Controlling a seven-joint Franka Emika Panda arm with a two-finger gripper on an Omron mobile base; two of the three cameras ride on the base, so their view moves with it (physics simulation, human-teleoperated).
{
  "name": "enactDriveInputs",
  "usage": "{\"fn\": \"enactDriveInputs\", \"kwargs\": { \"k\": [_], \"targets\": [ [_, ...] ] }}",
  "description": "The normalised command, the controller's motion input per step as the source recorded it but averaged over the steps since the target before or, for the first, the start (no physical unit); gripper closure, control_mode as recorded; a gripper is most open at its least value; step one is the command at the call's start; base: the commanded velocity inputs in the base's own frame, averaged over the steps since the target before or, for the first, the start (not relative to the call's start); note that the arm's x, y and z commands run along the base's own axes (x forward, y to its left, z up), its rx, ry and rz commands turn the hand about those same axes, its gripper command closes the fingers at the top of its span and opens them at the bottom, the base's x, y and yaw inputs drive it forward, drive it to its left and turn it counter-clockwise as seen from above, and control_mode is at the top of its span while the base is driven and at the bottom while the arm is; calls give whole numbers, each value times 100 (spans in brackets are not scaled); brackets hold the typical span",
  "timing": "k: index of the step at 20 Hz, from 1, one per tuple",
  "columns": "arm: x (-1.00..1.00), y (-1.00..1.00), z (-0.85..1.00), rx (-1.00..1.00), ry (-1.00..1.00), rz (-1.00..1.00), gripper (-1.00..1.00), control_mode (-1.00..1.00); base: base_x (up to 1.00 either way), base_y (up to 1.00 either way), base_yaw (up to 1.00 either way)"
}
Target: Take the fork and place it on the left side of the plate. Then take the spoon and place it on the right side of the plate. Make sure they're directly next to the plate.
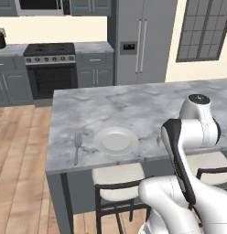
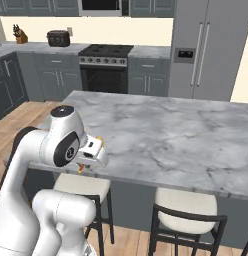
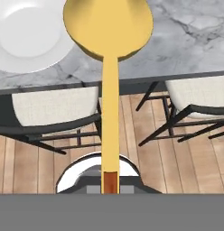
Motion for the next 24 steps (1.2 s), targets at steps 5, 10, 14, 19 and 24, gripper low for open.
{"fn": "enactDriveInputs", "kwargs": {
  "k": [5,10,14,19,24],
  "targets": [
    [60,-11,-17,6,2,0,100,-100,35,-21,0],
    [100,-5,-61,6,3,1,100,-100,0,0,0],
    [97,0,-79,1,0,4,100,-100,0,0,0],
    [81,0,-56,0,0,5,100,-100,0,0,0],
    [56,0,-27,-1,-5,3,100,-100,0,0,0]
  ]
}}
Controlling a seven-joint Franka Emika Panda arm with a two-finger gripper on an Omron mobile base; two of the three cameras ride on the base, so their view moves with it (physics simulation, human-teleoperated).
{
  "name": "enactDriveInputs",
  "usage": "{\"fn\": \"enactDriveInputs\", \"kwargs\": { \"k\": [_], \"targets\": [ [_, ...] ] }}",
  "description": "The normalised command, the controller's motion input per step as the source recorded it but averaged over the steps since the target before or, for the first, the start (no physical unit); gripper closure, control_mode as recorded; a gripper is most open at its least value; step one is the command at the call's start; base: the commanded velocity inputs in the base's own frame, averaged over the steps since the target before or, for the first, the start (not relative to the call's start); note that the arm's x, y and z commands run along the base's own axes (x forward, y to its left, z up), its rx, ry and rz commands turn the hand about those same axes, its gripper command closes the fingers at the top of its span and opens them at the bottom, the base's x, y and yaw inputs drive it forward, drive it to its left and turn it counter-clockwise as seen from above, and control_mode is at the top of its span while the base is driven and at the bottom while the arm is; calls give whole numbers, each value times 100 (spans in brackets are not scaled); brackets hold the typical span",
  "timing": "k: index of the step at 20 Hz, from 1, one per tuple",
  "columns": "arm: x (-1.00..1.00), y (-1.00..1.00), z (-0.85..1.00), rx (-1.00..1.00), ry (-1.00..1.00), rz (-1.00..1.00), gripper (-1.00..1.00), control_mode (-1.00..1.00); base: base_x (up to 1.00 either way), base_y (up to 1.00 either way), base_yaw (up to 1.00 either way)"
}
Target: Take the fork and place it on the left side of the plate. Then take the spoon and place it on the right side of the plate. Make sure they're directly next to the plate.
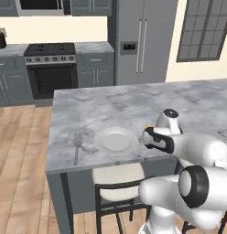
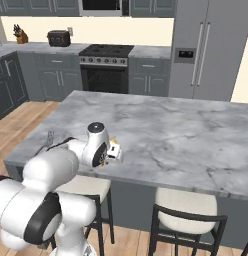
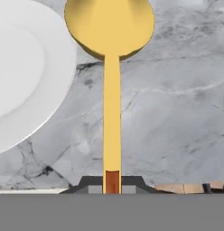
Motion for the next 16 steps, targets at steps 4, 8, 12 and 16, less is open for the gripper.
{"fn": "enactDriveInputs", "kwargs": {
  "k": [4,8,12,16],
  "targets": [
    [36,-4,-16,-2,-10,0,100,-100,0,0,0],
    [16,-4,-31,-5,-11,0,100,-100,0,0,0],
    [0,-5,-31,-4,-15,0,100,-100,0,0,0],
    [4,-3,-14,0,-14,0,100,-100,0,0,0]
  ]
}}
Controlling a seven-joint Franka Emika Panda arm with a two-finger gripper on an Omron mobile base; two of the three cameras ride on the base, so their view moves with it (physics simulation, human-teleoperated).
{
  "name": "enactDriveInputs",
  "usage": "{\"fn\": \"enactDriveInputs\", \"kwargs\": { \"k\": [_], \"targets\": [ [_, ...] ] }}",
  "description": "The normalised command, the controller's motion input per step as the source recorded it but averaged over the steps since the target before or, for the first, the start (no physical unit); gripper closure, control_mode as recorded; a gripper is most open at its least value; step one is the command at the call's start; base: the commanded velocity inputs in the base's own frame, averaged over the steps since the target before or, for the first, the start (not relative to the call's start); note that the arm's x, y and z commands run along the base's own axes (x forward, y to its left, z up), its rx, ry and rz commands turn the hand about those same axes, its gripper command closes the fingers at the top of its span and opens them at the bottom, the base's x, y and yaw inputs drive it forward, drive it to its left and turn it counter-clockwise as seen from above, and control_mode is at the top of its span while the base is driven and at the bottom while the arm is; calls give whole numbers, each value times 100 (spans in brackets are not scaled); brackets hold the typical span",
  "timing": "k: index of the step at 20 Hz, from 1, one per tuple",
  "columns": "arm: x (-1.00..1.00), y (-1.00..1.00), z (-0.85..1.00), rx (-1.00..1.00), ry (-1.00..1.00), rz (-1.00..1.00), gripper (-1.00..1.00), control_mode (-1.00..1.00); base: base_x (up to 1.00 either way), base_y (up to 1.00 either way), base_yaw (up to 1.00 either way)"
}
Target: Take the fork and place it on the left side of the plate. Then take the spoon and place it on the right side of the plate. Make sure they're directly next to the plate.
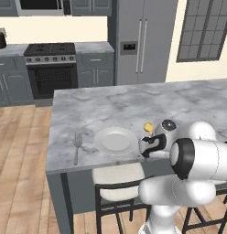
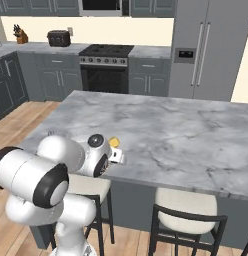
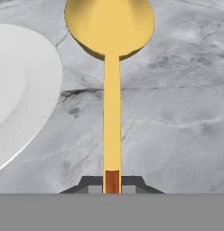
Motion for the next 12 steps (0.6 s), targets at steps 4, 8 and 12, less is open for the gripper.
{"fn": "enactDriveInputs", "kwargs": {
  "k": [4,8,12],
  "targets": [
    [2,-1,-14,0,-11,0,100,-100,0,0,0],
    [0,0,-10,-1,-5,0,-100,-100,0,0,0],
    [-8,0,5,0,-2,1,-100,-100,0,0,0]
  ]
}}
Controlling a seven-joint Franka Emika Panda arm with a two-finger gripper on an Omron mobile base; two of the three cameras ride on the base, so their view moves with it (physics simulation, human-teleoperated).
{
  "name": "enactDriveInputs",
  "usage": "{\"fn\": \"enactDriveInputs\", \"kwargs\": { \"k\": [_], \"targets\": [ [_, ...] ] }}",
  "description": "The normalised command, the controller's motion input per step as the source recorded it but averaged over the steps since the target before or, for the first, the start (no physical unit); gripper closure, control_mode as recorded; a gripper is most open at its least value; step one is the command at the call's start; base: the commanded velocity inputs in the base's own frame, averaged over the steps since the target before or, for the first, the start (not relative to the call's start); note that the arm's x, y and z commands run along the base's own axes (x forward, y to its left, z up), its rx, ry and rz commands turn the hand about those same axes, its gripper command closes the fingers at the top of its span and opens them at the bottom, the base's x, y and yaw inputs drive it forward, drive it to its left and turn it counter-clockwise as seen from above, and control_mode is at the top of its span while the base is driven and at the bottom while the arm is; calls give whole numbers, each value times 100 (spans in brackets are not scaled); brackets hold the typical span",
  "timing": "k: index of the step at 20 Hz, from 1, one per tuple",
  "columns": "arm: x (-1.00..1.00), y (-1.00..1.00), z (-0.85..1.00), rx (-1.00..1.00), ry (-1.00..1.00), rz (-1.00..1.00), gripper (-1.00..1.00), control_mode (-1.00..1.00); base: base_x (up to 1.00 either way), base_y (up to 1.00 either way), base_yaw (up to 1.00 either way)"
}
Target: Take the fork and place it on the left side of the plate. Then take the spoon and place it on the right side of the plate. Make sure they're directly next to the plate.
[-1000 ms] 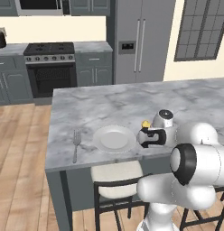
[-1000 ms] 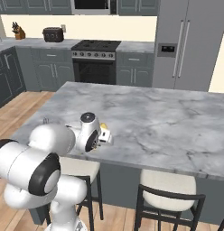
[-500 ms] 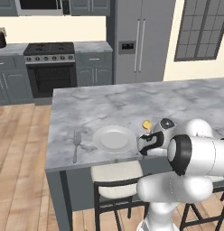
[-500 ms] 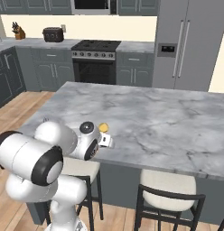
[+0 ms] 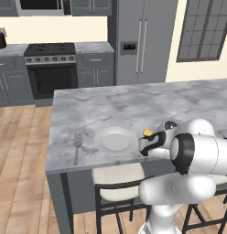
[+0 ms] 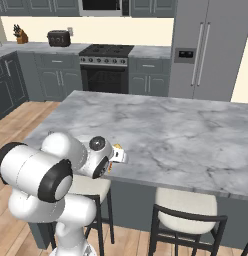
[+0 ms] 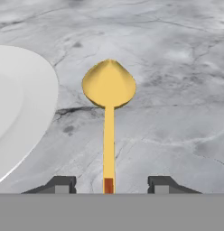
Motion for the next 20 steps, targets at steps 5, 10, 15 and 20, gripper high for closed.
{"fn": "enactDriveInputs", "kwargs": {
  "k": [5,10,15,20],
  "targets": [
    [-14,1,40,0,0,3,-100,-100,0,0,0],
    [-17,1,74,0,3,4,-100,-100,0,0,0],
    [-24,11,85,0,11,5,-100,-100,0,0,0],
    [-40,10,89,0,13,4,-100,-100,0,0,0]
  ]
}}
